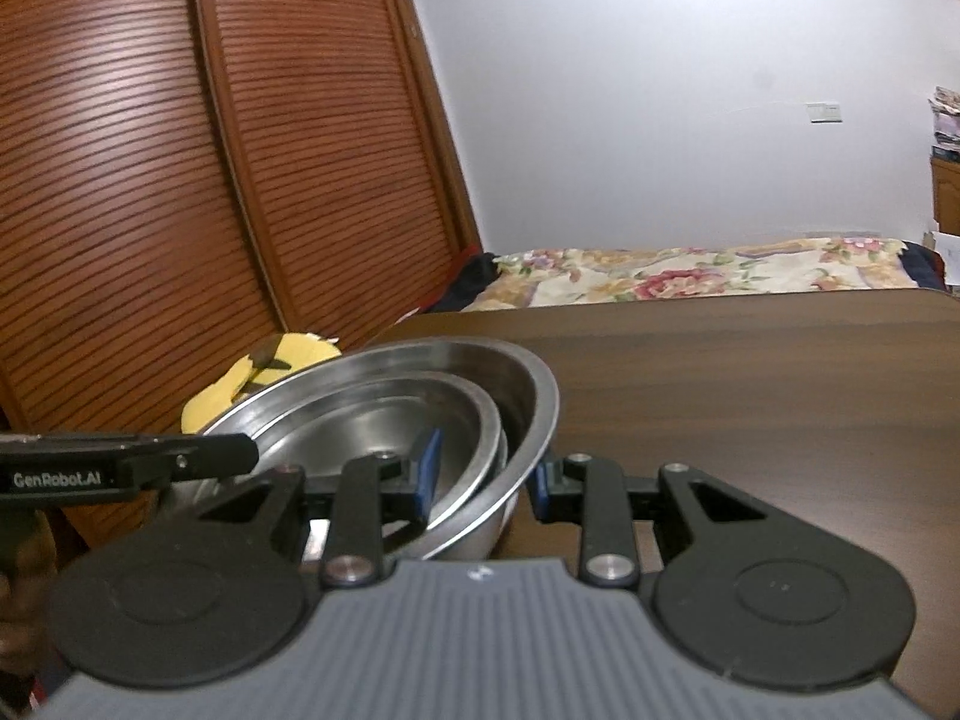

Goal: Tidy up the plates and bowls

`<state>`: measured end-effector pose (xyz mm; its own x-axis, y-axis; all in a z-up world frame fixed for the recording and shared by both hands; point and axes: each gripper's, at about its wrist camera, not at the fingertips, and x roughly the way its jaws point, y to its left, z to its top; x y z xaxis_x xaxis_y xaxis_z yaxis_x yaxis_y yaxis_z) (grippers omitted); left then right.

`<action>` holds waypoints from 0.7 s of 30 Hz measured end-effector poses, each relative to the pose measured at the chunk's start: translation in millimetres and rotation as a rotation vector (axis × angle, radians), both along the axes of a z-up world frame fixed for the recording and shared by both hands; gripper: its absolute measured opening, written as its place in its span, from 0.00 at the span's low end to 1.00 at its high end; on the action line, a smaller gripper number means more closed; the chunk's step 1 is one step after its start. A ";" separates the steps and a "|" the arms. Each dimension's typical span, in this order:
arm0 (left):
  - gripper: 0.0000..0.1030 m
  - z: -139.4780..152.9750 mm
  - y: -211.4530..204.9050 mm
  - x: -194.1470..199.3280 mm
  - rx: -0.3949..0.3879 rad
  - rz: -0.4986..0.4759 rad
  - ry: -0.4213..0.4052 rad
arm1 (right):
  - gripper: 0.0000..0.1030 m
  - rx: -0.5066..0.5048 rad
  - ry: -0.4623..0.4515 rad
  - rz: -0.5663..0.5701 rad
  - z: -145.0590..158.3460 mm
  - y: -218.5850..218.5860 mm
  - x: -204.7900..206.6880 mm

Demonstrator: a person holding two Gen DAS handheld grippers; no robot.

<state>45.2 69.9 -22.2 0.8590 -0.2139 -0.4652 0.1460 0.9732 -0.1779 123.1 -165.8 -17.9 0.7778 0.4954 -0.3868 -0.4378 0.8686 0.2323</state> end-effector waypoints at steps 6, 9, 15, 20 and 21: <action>0.33 -6.8 8.4 2.0 -0.003 0.028 0.013 | 0.31 -0.019 0.002 0.015 -2.1 11.3 3.3; 0.33 -9.2 12.3 1.0 -0.011 0.034 0.018 | 0.31 -0.026 0.012 0.020 -3.8 14.8 2.7; 0.33 -16.4 14.9 4.3 -0.004 0.047 0.035 | 0.31 -0.043 0.021 0.031 -8.4 22.6 3.1; 0.33 -16.2 16.1 5.1 -0.004 0.047 0.021 | 0.33 -0.052 0.022 0.039 -8.1 25.6 3.4; 0.33 -17.2 17.1 5.3 -0.003 0.048 0.020 | 0.33 -0.059 0.019 0.040 -7.8 27.0 3.0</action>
<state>50.5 87.0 -39.4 0.8589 -0.1738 -0.4818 0.0953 0.9785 -0.1830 126.1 -138.8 -25.7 0.7501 0.5017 -0.4309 -0.4682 0.8630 0.1898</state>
